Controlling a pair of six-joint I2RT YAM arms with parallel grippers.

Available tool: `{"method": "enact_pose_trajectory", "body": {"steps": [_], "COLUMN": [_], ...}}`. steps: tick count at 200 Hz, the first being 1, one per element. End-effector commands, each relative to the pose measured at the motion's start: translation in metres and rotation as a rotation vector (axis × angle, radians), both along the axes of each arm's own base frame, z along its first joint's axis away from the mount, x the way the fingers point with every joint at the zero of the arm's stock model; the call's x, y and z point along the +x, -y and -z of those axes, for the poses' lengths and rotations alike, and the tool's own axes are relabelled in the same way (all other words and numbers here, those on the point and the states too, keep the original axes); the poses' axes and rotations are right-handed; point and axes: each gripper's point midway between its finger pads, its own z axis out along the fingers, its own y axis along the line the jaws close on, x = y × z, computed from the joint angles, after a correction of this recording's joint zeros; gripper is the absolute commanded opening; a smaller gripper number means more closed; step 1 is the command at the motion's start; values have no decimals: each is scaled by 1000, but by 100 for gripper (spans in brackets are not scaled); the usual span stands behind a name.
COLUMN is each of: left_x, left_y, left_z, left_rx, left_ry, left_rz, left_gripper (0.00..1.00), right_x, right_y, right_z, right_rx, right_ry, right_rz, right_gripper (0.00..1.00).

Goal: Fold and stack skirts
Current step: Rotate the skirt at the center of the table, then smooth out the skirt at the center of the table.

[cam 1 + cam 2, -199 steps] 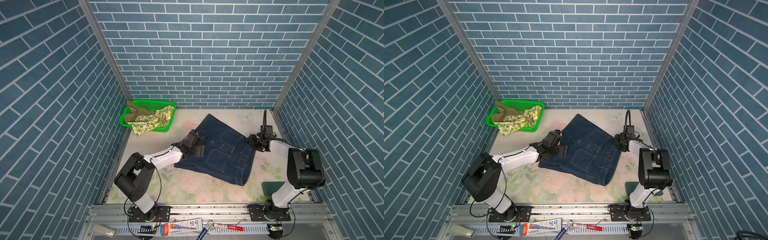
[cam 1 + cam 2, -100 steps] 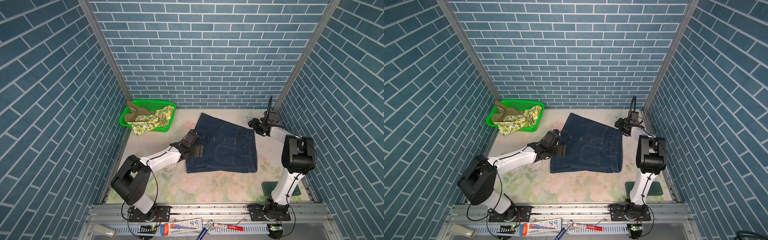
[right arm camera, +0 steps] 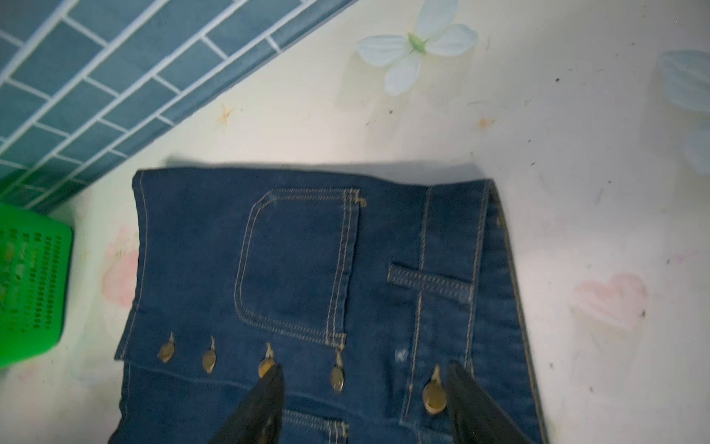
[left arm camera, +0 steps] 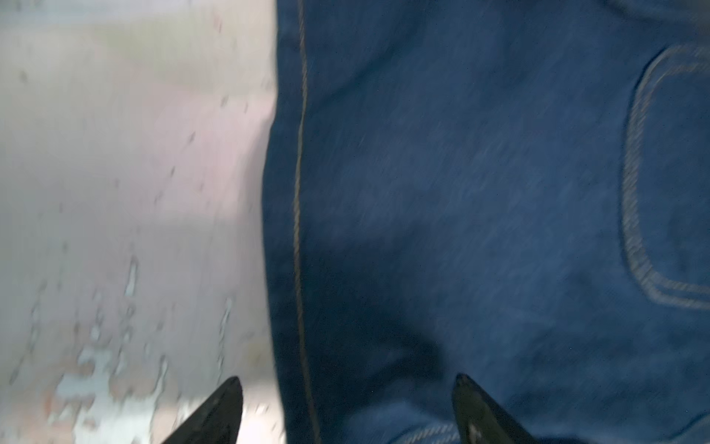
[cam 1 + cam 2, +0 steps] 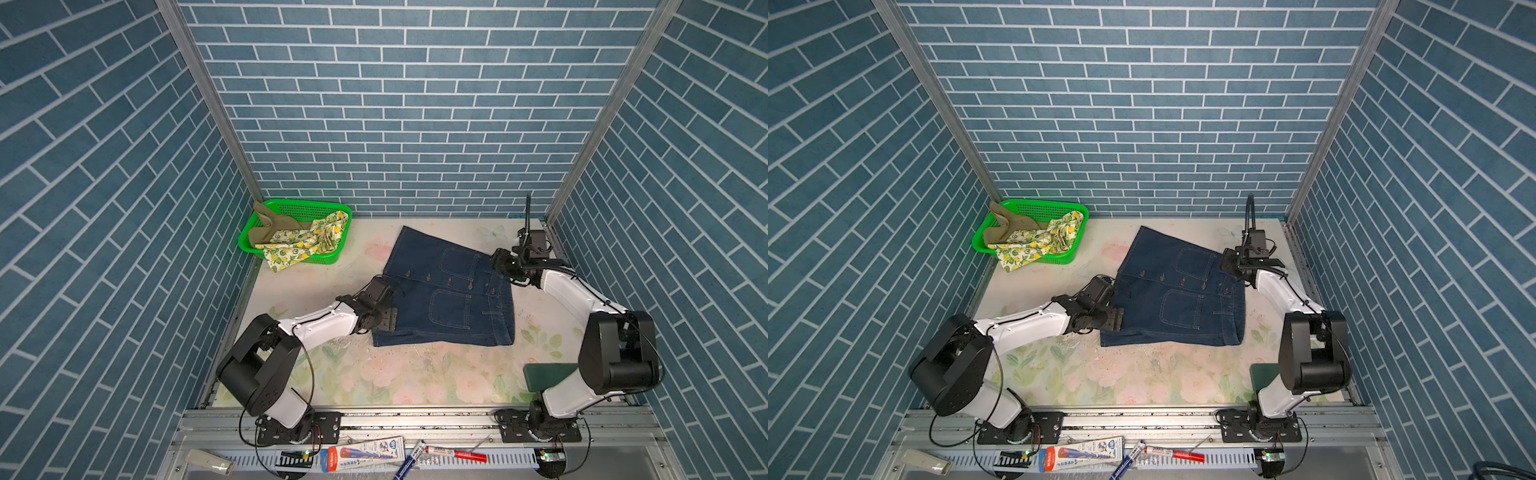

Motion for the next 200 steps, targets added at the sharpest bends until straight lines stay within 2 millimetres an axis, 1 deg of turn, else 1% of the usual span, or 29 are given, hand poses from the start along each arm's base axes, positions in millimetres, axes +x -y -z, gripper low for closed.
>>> {"method": "enact_pose_trajectory", "body": {"steps": [1,20,27,29,32,46,57,75,92,113,131,136,142,149,155,158,164,173,182,190,200], "left_x": [-23,-37,-38,-42,-45,-51,-55,-58,-59,-58,-57,-56,-55,-54,-54,-54,-54,-54,-53,-52,-50], "left_y": [-15,-20,-18,-21,-22,-22,-18,-12,-3,7,10,11,13,15,17,17,18,16,14,12,8], "left_z": [-1,-1,-4,1,3,7,10,13,14,15,18,19,19,19,19,20,20,20,18,15,12], "left_rx": [-5,-37,-58,-53,-55,-79,-104,-128,-151,-202,-228,-233,-244,-256,-264,-265,-268,-256,-246,-232,-214], "left_ry": [-44,-54,-49,-61,-67,-76,-81,-83,-81,-79,-77,-75,-73,-70,-70,-72,-72,-70,-62,-52,-38], "left_rz": [-32,-41,-42,-46,-45,-52,-49,-47,-42,-56,-75,-76,-76,-74,-71,-70,-68,-69,-69,-71,-69], "left_gripper": [85,84,84,84,84,84,83,83,83,83,82,81,76,68,57,48,36,23,13,0,0], "right_x": [-55,-87,-98,-101,-106,-126,-142,-157,-166,-171,-173,-174,-175,-176,-177,-177,-178,-178,-179,-180,-180], "right_y": [4,1,0,1,0,3,7,12,17,19,16,15,14,13,12,11,11,9,7,5,3], "right_z": [31,40,44,46,48,57,63,71,74,79,88,90,93,96,98,99,100,101,101,101,102], "right_rx": [-129,-165,-172,-175,-177,-197,-221,-237,-264,-260,-250,-245,-239,-234,-227,-225,-218,-208,-198,-186,-173], "right_ry": [-131,-164,-176,-181,-187,-222,-243,-266,-274,-271,-292,-297,-304,-309,-310,-312,-314,-316,-315,-312,-310], "right_rz": [-4,-4,-6,-4,-5,2,12,33,50,55,46,43,40,36,34,31,29,23,17,15,9], "right_gripper": [66,65,65,65,65,65,65,65,65,65,65,65,65,64,63,63,62,60,58,53,44]}}
